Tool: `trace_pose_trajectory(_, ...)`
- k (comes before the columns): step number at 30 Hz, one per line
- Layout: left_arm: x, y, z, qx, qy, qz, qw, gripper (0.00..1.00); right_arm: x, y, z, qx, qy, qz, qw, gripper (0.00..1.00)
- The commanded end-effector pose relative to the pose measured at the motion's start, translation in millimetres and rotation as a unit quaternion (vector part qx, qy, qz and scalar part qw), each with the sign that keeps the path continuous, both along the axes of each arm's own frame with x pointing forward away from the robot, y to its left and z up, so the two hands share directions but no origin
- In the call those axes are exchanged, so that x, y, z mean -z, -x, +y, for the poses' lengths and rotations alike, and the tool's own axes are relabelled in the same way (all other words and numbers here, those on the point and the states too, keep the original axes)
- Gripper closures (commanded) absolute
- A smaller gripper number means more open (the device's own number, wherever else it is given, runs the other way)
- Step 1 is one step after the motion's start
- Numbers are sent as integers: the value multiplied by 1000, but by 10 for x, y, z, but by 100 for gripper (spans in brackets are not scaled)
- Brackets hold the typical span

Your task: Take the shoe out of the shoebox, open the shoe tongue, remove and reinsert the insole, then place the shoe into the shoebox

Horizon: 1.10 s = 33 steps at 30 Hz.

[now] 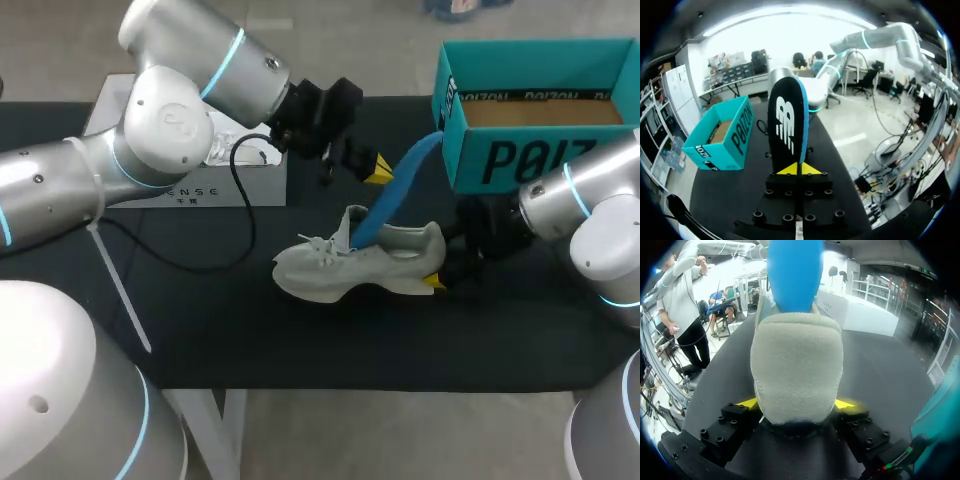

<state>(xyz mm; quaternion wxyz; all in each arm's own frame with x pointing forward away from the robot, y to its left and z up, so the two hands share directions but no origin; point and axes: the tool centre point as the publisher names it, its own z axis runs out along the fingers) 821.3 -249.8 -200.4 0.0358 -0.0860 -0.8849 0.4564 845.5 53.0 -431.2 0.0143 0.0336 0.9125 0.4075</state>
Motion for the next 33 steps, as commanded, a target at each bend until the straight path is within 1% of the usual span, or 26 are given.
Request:
trace_pose_trajectory(1,-280,119,159,3,-5,30,1000,100,63,26,33,1,3,0,1000,100)
trace_pose_trajectory(2,-327,143,151,6,-3,43,999,100,63,26,33,1,3,0,1000,100)
trace_pose_trajectory(4,-419,195,149,14,2,46,999,100,63,26,33,1,3,0,1000,100)
trace_pose_trajectory(9,-664,325,180,37,45,64,996,100,63,26,33,1,3,0,1000,100)
trace_pose_trajectory(13,-820,399,199,49,65,80,993,100,63,26,33,1,3,0,1000,100)
trace_pose_trajectory(17,-985,498,210,67,94,110,987,100,63,26,33,1,3,0,1000,100)
trace_pose_trajectory(21,-1147,627,229,87,115,140,980,100,63,26,33,1,3,0,1000,100)
trace_pose_trajectory(26,-1317,829,266,107,124,187,969,100,63,26,33,1,3,0,1000,100)
trace_pose_trajectory(28,-1389,913,297,114,127,211,962,100,63,26,33,1,3,0,1000,100)
trace_pose_trajectory(33,-1587,1132,413,129,139,245,951,100,63,26,33,1,3,0,1000,100)
